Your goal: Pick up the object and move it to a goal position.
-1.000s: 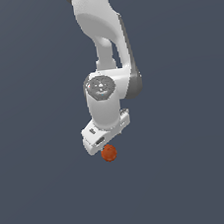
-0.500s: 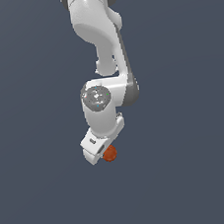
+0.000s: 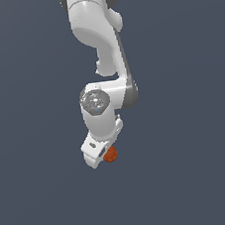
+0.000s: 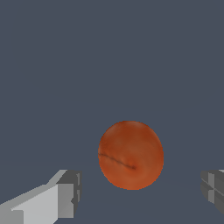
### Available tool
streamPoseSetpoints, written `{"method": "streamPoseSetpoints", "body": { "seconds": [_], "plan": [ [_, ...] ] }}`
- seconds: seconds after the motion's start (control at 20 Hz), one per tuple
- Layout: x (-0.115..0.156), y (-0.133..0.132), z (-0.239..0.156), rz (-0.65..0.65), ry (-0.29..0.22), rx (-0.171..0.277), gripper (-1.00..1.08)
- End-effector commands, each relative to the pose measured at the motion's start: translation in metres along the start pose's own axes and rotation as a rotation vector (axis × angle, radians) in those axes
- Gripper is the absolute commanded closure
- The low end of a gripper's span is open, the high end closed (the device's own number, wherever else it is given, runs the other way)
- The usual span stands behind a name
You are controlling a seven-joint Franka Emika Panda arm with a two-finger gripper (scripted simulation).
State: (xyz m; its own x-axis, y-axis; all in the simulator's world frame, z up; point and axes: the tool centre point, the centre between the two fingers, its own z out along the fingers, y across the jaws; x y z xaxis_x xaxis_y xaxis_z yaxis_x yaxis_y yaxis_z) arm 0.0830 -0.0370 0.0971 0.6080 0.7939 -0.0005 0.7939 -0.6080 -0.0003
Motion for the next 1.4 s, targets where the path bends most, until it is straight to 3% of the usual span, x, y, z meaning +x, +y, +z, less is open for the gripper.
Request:
{"method": "streamPoseSetpoints", "body": {
  "seconds": [0.0, 0.55, 0.85, 0.9, 1.35],
  "plan": [
    [0.0, 0.0, 0.0, 0.0, 0.0, 0.0, -0.92],
    [-0.001, -0.001, 0.046, -0.004, 0.0, 0.0, -0.92],
    [0.0, 0.0, 0.05, -0.005, 0.0, 0.0, -0.92],
    [0.0, 0.0, 0.05, -0.005, 0.0, 0.0, 1.08],
    [0.0, 0.0, 0.05, -0.005, 0.0, 0.0, 1.08]
  ]
}}
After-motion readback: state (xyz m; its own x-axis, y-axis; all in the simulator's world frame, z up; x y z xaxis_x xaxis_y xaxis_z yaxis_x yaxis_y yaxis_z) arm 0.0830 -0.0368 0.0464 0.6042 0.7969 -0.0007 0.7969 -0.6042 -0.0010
